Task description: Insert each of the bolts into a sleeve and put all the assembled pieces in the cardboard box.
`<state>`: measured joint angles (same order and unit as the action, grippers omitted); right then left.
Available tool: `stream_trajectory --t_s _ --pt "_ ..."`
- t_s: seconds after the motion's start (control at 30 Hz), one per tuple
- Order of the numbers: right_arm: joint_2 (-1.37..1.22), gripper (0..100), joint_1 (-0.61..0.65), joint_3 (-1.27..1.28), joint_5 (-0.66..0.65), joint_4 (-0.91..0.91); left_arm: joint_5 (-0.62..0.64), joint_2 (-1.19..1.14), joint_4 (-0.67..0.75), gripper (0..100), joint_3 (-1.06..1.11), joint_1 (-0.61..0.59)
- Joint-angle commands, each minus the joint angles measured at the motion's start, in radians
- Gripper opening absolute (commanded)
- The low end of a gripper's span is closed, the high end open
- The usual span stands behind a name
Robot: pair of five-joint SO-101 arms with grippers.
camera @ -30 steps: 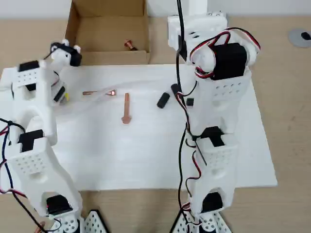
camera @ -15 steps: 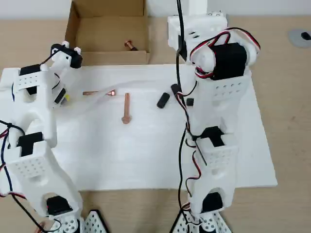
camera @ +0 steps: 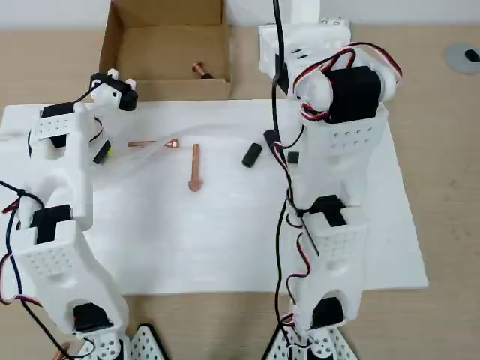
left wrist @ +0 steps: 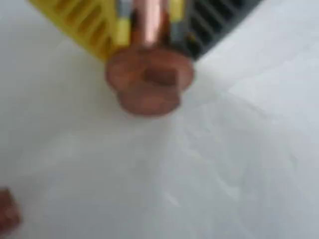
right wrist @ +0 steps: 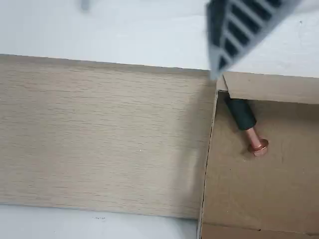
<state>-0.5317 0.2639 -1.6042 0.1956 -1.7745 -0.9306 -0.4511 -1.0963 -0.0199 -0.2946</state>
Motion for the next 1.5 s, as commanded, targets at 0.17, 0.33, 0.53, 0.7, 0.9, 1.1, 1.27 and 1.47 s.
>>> stream_trajectory --t_s 0.17,0.33,0.53,0.7,0.9,1.1,1.27,1.47 --pt "0.065 40.8 -0.005 -0.004 0.029 -0.014 0.167 0.134 -0.222 1 -0.147 0.031" --pt "0.202 40.8 0.105 0.054 0.029 -0.015 0.241 0.366 -0.307 1 -0.236 0.026" --pt "0.43 40.8 0.142 0.601 0.14 -0.014 0.276 0.616 -0.334 1 -0.126 0.023" --pt "0.532 40.8 0.143 1.079 0.259 0.052 0.272 0.834 -0.325 1 0.057 0.023" --pt "0.529 40.8 0.147 1.403 0.284 0.293 0.27 1.061 -0.256 1 0.224 0.025" --pt "0.529 40.8 0.143 1.6 0.282 0.592 0.27 1.241 -0.253 1 0.348 0.025" --pt "0.529 40.8 0.142 1.684 0.305 0.718 0.233 1.368 -0.172 1 0.486 0.023" --pt "0.529 40.8 0.13 1.802 0.451 0.852 0.203 1.535 -0.164 1 0.605 0.029"
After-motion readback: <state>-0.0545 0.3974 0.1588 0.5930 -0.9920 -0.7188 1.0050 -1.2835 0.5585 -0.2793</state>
